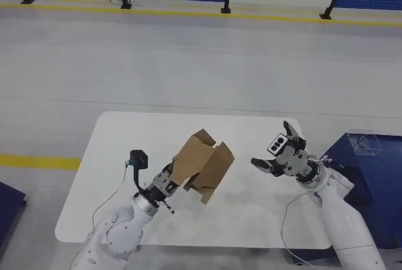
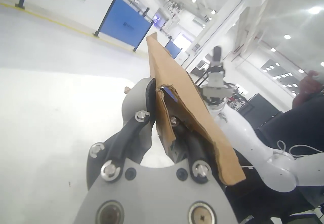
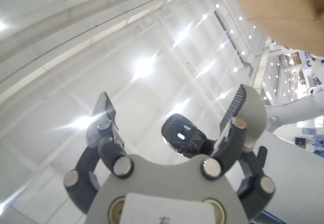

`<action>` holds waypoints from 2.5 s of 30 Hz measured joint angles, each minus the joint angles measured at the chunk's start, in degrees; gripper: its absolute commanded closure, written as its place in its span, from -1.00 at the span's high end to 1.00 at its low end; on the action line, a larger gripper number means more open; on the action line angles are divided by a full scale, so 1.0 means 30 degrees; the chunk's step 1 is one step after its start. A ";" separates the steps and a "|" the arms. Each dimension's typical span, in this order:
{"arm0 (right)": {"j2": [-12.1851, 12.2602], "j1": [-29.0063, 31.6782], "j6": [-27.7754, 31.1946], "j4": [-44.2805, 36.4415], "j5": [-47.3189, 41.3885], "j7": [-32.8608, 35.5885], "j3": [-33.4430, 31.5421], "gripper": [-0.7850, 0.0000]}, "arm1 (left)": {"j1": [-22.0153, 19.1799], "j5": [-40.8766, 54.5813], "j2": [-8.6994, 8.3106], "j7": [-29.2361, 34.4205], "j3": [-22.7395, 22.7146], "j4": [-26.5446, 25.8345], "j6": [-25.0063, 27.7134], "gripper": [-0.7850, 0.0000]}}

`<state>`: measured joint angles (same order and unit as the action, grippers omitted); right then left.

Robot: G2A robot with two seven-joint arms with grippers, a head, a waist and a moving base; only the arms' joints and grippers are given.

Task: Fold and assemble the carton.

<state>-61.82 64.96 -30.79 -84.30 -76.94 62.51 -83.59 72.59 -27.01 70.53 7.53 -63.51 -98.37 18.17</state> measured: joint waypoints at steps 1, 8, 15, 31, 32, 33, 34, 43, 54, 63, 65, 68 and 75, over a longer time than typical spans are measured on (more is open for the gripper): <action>0.0052 -0.0031 0.0156 -0.0108 0.0108 0.0248 -0.0289 1.00 | -0.0106 0.0942 0.0050 0.0978 0.0012 -0.0146 -0.0795 -1.00; 0.0484 -0.0154 0.2507 -0.0012 0.2435 0.3380 -0.2326 1.00 | -0.1522 1.6346 0.0281 0.8543 -0.1027 0.0644 -0.7512 -1.00; 0.0610 -0.0310 0.1743 0.0771 0.3434 0.2796 -0.2048 1.00 | -0.3543 2.4841 0.0510 1.1874 -0.0319 0.3658 -1.4620 -1.00; 0.0984 -0.0740 0.0708 0.1588 0.7900 0.4385 0.0138 1.00 | -0.4656 2.4172 0.0630 1.4315 0.1666 0.4863 -1.5067 -1.00; 0.1009 -0.0753 0.0621 0.1545 0.7919 0.4319 0.0310 1.00 | -0.4678 2.4331 0.0638 1.4364 0.1662 0.4923 -1.5088 -1.00; 0.1056 -0.0766 0.0583 0.1515 0.7948 0.4263 0.0495 1.00 | -0.4729 2.4486 0.0643 1.4404 0.1640 0.5001 -1.5106 -1.00; 0.1092 -0.0780 0.0569 0.1535 0.7902 0.4235 0.0578 1.00 | -0.4772 2.4522 0.0642 1.4393 0.1616 0.5040 -1.5101 -1.00; 0.1492 -0.0836 0.0640 0.1704 0.7848 0.4300 0.1451 1.00 | -0.4702 2.4764 0.0543 1.4301 0.1254 0.4942 -1.4934 -1.00; 0.1831 -0.0707 -0.0254 0.0707 0.4337 0.3397 0.1745 1.00 | -0.4687 2.4235 0.0522 1.4173 0.1849 0.4629 -1.5252 -1.00; 0.1539 -0.1370 -0.1046 0.1187 0.2113 0.0349 0.2096 1.00 | -0.4790 2.4073 0.0560 1.4354 0.2389 0.4603 -1.5219 -1.00; 0.1499 -0.1415 -0.1248 0.1265 0.2026 0.0136 0.2307 1.00 | -0.4816 2.4089 0.0575 1.4365 0.2486 0.4679 -1.5173 -1.00; 0.1473 -0.1400 -0.1498 0.1249 0.2142 0.0166 0.2598 1.00 | -0.4924 2.4092 0.0607 1.4373 0.2663 0.4866 -1.5166 -1.00; 0.1542 -0.1227 -0.1070 0.1041 0.3568 0.0637 0.2941 1.00 | -0.5144 2.4110 0.0633 1.4431 0.2839 0.5096 -1.5183 -1.00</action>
<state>-57.19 61.28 -34.00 -81.18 -66.24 64.42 -74.77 57.16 45.32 72.43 50.82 -55.00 -83.08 -27.38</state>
